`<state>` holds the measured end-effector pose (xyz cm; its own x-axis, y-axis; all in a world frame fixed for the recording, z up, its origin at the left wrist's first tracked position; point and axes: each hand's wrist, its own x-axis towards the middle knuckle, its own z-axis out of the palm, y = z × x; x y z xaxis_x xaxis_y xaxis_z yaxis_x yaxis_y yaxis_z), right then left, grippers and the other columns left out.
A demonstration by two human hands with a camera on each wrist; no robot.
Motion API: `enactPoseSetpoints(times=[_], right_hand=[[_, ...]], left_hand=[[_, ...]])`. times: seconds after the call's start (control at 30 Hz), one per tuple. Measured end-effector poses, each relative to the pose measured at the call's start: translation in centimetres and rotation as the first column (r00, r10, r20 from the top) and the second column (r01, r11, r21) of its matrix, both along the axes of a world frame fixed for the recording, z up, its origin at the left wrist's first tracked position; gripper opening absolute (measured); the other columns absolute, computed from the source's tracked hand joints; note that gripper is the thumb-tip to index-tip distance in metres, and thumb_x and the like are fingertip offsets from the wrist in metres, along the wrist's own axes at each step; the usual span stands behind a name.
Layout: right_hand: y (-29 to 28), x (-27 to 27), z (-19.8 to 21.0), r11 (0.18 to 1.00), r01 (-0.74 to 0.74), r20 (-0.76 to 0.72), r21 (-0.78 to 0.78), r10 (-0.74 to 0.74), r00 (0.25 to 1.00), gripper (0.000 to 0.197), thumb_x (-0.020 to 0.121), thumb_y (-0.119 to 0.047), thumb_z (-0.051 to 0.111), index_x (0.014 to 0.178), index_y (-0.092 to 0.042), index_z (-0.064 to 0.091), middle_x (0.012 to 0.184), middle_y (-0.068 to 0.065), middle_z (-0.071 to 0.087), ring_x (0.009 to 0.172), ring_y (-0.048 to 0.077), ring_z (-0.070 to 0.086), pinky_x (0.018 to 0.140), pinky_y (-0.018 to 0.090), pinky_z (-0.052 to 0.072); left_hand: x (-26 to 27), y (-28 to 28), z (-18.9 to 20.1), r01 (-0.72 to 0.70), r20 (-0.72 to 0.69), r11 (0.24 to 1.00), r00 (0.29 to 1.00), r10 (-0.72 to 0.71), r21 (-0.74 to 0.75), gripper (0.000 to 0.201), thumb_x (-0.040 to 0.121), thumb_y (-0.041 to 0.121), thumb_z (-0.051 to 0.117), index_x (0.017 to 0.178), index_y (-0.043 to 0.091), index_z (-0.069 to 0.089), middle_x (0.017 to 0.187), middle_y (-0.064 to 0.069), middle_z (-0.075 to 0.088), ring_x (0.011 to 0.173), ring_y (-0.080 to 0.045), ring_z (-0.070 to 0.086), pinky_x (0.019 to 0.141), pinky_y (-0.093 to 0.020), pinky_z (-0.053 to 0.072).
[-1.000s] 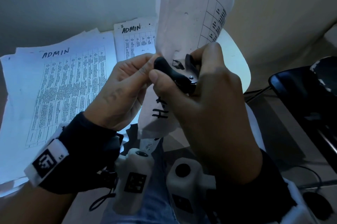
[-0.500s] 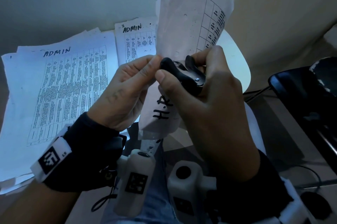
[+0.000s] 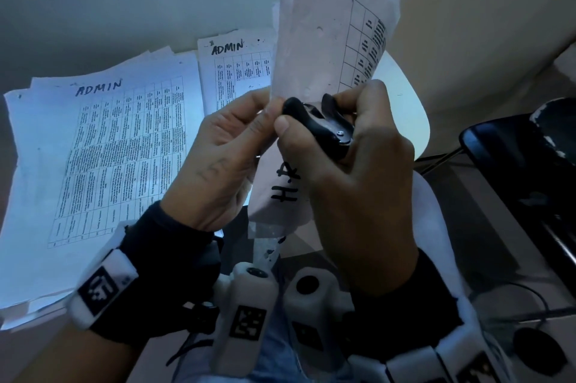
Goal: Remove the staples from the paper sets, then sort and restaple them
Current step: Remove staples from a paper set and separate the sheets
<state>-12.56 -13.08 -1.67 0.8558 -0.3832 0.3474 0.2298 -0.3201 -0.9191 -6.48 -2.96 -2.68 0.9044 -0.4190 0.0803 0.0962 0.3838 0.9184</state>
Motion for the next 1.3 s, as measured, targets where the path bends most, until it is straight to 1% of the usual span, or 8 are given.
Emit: enactPoseSetpoints(times=[0.23,0.3,0.5,0.73,0.87,1.03,1.2,1.3], right_hand=[[0.2,0.9,-0.4,0.997,0.07,0.03,0.024,-0.071,0.997,0.032,0.079,-0.035,0.064,0.088,-0.008,0.05,0.07,-0.002,0.061,0.061,0.014,0.063,0.056,0.039,0.052],[0.3,1.4,-0.6,0.995,0.096,0.056,0.041,-0.098,0.994,0.031,0.078,-0.033,0.065,0.087,-0.006,0.05,0.069,-0.003,0.061,0.061,0.016,0.063,0.056,0.039,0.052],[0.3,2.7,-1.3,0.991,0.11,0.13,0.074,-0.119,0.984,0.025,0.078,-0.021,0.068,0.081,-0.008,0.047,0.063,-0.007,0.056,0.056,0.01,0.058,0.047,0.02,0.047],[0.0,3.4,-1.6,0.99,0.125,0.174,0.066,-0.135,0.975,0.02,0.079,-0.018,0.065,0.08,-0.006,0.049,0.063,-0.007,0.054,0.058,0.01,0.057,0.048,0.017,0.047],[-0.9,2.7,-1.6,0.983,0.1,0.182,0.157,-0.129,0.975,0.02,0.078,-0.015,0.065,0.077,-0.014,0.046,0.06,-0.015,0.051,0.056,-0.004,0.057,0.047,0.006,0.039],[-1.2,2.0,-1.9,0.969,0.054,0.122,0.241,-0.085,0.989,0.02,0.075,-0.021,0.063,0.073,-0.024,0.043,0.065,-0.029,0.058,0.06,-0.007,0.058,0.049,0.008,0.042],[-2.3,1.6,-1.9,0.913,0.034,0.108,0.407,-0.085,0.991,0.014,0.073,-0.022,0.063,0.072,-0.018,0.049,0.063,-0.012,0.054,0.053,-0.002,0.05,0.049,0.011,0.039],[-2.3,1.4,-2.0,0.919,0.035,0.095,0.392,-0.078,0.992,0.015,0.074,-0.021,0.063,0.073,-0.017,0.048,0.068,-0.007,0.055,0.056,-0.002,0.052,0.051,0.012,0.042]], left_hand=[[0.5,0.1,-0.2,-0.141,0.118,0.974,0.986,0.121,0.179,0.013,0.081,0.019,0.068,0.068,0.018,0.071,0.068,0.0,0.068,0.066,-0.021,0.058,0.061,-0.027,0.046],[0.5,-0.1,-0.1,-0.162,0.122,0.971,0.982,0.142,0.174,0.015,0.082,0.015,0.064,0.068,0.015,0.069,0.069,-0.001,0.069,0.066,-0.015,0.063,0.062,-0.021,0.052],[0.7,-0.7,0.3,-0.228,0.128,0.954,0.97,0.206,0.193,0.013,0.074,0.019,0.059,0.073,0.007,0.062,0.066,0.0,0.068,0.064,-0.009,0.064,0.063,-0.017,0.051],[0.9,-1.5,0.3,-0.341,0.231,0.892,0.932,0.28,0.296,0.018,0.08,0.02,0.064,0.062,0.021,0.064,0.065,0.0,0.065,0.065,-0.015,0.06,0.068,-0.027,0.052],[0.8,-1.7,0.8,-0.271,0.203,0.907,0.956,0.213,0.322,0.017,0.084,0.02,0.063,0.068,0.015,0.063,0.066,-0.003,0.064,0.063,-0.015,0.06,0.063,-0.028,0.051],[0.8,-1.5,1.5,-0.267,0.245,0.889,0.952,0.184,0.372,0.017,0.087,0.021,0.06,0.072,0.013,0.058,0.069,-0.006,0.062,0.06,-0.017,0.06,0.06,-0.034,0.052],[1.0,-0.6,1.6,-0.314,0.276,0.877,0.935,0.221,0.364,0.018,0.084,0.028,0.059,0.074,0.013,0.057,0.074,-0.014,0.06,0.068,-0.024,0.056,0.066,-0.039,0.05],[1.1,-0.5,1.8,-0.294,0.241,0.893,0.945,0.219,0.34,0.013,0.088,0.018,0.058,0.077,0.012,0.053,0.069,-0.004,0.064,0.063,-0.017,0.06,0.058,-0.028,0.051]])
